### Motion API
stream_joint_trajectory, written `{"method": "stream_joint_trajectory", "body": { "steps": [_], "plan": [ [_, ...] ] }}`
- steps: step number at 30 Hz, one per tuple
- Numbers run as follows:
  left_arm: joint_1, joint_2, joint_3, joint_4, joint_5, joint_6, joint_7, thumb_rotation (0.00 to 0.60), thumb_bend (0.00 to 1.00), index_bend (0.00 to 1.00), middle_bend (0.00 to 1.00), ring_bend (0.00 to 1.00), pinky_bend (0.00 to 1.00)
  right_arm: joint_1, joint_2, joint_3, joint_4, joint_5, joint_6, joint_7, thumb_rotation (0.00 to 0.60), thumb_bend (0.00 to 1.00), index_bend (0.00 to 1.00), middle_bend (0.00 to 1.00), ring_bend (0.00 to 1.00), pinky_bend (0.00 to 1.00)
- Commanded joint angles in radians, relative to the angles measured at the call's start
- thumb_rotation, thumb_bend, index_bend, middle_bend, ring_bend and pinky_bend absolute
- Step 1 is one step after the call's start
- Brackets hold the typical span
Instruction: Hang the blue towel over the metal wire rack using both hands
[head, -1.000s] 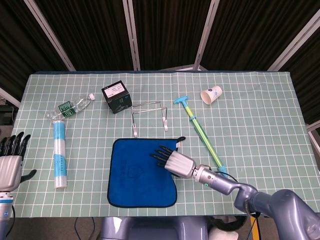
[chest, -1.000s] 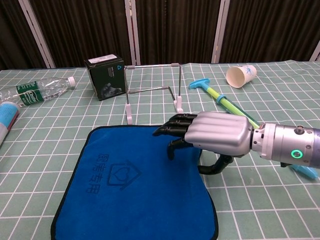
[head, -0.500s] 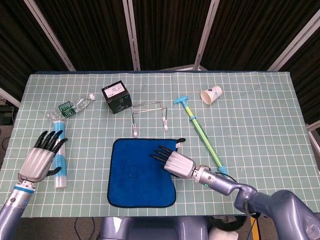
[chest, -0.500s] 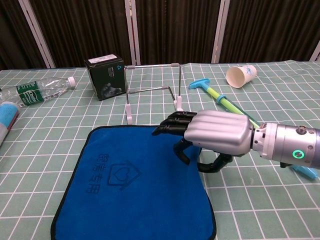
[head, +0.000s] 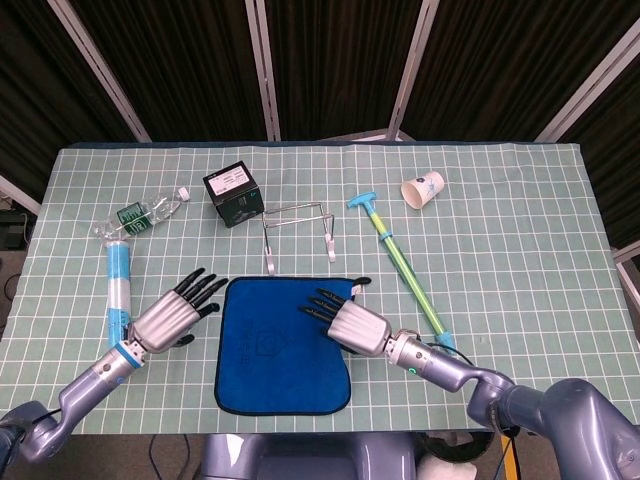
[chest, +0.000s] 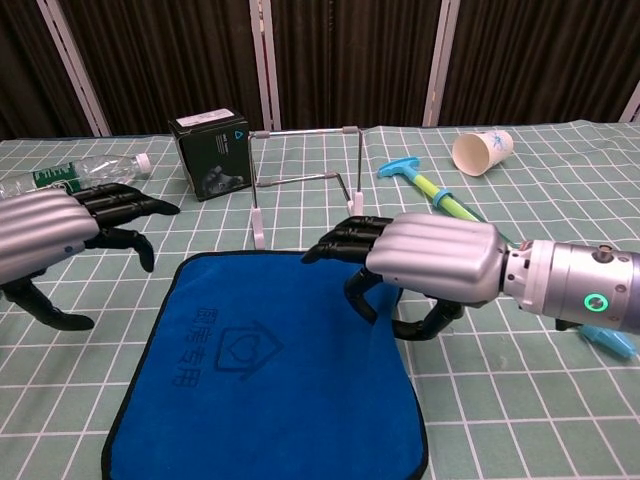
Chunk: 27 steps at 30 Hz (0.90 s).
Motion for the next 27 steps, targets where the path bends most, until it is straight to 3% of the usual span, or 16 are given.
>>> {"method": "stream_joint_trajectory", "body": {
  "steps": [1,6,14,27],
  "plan": [
    [-0.038,-0.071,0.027,0.081,0.035,0.012,-0.052,0.600,0.06,0.36,0.00,0.00,0.00,0.003,0.008,0.004,-0.017,0.009,-0.011,-0.002,0.600,0.42,0.81,0.05,0.00,0.00],
    [-0.060,-0.163,0.038,0.193,0.026,0.026,-0.146,0.600,0.06,0.36,0.00,0.00,0.00,-0.006,0.030,0.009,-0.060,0.032,-0.018,0.002,0.600,0.42,0.83,0.05,0.00,0.00],
    [-0.082,-0.216,0.061,0.268,0.017,0.047,-0.218,0.600,0.06,0.37,0.00,0.00,0.00,-0.018,0.031,0.012,-0.053,0.033,0.005,0.004,0.600,0.42,0.82,0.04,0.00,0.00],
    [-0.083,-0.203,0.093,0.281,-0.007,0.057,-0.228,0.600,0.06,0.37,0.00,0.00,0.00,-0.026,0.036,0.009,-0.049,0.034,0.013,0.011,0.600,0.42,0.79,0.03,0.00,0.00]
  ]
}}
